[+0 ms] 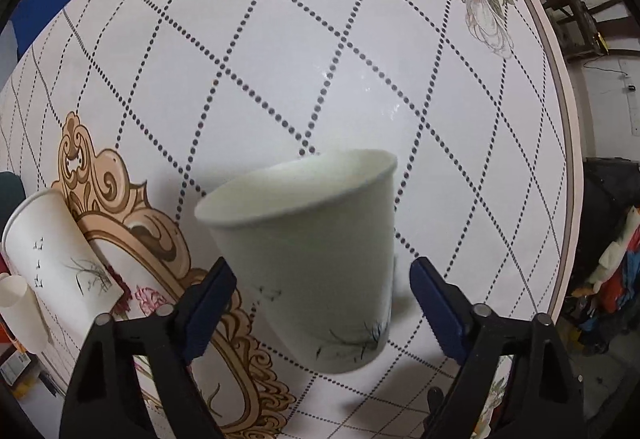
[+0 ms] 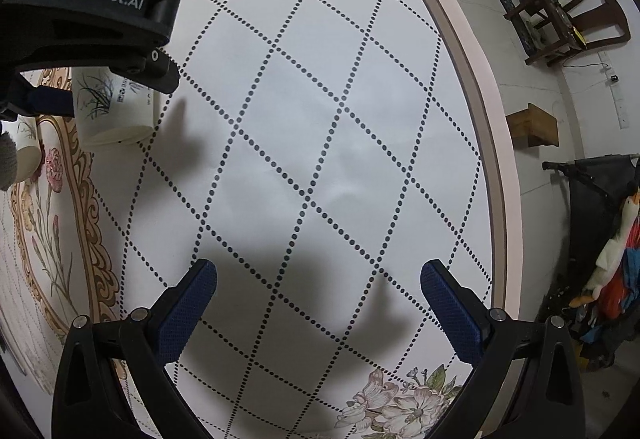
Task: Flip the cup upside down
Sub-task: 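Reach the left gripper to the upright white paper cup and grasp it, then carry the cup with the left gripper and set it upright on the flower oval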
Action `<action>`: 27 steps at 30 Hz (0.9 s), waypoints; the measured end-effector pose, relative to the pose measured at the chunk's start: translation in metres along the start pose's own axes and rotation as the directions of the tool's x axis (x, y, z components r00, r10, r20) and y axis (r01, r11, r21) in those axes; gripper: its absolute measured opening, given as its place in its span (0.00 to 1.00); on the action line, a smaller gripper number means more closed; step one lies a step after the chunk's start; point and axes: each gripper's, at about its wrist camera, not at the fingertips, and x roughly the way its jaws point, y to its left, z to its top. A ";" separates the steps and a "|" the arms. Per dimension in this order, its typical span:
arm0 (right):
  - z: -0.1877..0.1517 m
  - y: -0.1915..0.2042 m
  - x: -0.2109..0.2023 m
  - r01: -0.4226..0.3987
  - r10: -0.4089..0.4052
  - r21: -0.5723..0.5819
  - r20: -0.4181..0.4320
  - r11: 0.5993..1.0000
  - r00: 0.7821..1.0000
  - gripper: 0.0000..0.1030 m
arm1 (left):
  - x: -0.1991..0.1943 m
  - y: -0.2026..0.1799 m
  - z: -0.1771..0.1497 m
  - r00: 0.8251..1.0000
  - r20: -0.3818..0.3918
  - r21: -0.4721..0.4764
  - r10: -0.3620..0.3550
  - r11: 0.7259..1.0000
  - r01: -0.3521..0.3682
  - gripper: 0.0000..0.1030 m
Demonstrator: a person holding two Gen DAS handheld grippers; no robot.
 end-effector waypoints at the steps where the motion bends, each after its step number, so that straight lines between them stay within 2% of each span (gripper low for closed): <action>1: 0.000 -0.001 0.000 0.001 -0.001 0.001 0.000 1.000 1.000 1.00 | 0.002 0.001 0.001 1.000 0.000 0.000 0.004 1.000 -0.004 0.77; 2: 0.000 -0.002 0.001 0.001 -0.001 0.002 0.000 1.000 1.000 1.00 | 0.002 0.003 0.005 1.000 -0.004 0.000 0.007 1.000 -0.007 0.76; 4: 0.001 -0.002 0.000 0.001 -0.001 0.004 0.000 1.000 1.000 1.00 | 0.008 0.004 0.008 1.000 -0.003 0.004 0.016 1.000 -0.016 0.62; 5: 0.000 -0.002 0.000 0.002 -0.002 0.004 0.000 1.000 1.000 1.00 | 0.011 0.005 0.008 1.000 -0.007 0.004 0.015 1.000 -0.015 0.60; 10: -0.001 -0.005 -0.001 0.004 -0.004 0.000 0.004 1.000 1.000 1.00 | 0.018 0.003 0.014 1.000 0.013 0.004 0.027 1.000 -0.027 0.59; 15: -0.005 -0.004 -0.002 0.002 -0.002 -0.002 0.007 1.000 1.000 1.00 | 0.006 0.001 0.014 0.999 0.026 0.019 0.039 0.999 -0.039 0.59; 22: -0.016 -0.006 -0.007 -0.021 0.021 -0.016 0.012 1.000 1.000 1.00 | -0.022 0.016 -0.017 0.997 0.049 0.032 0.056 0.998 -0.058 0.59; 27: -0.031 -0.003 -0.015 -0.056 0.057 -0.045 0.020 0.997 0.998 1.00 | -0.045 0.032 -0.059 0.997 0.042 0.021 0.069 0.997 -0.070 0.59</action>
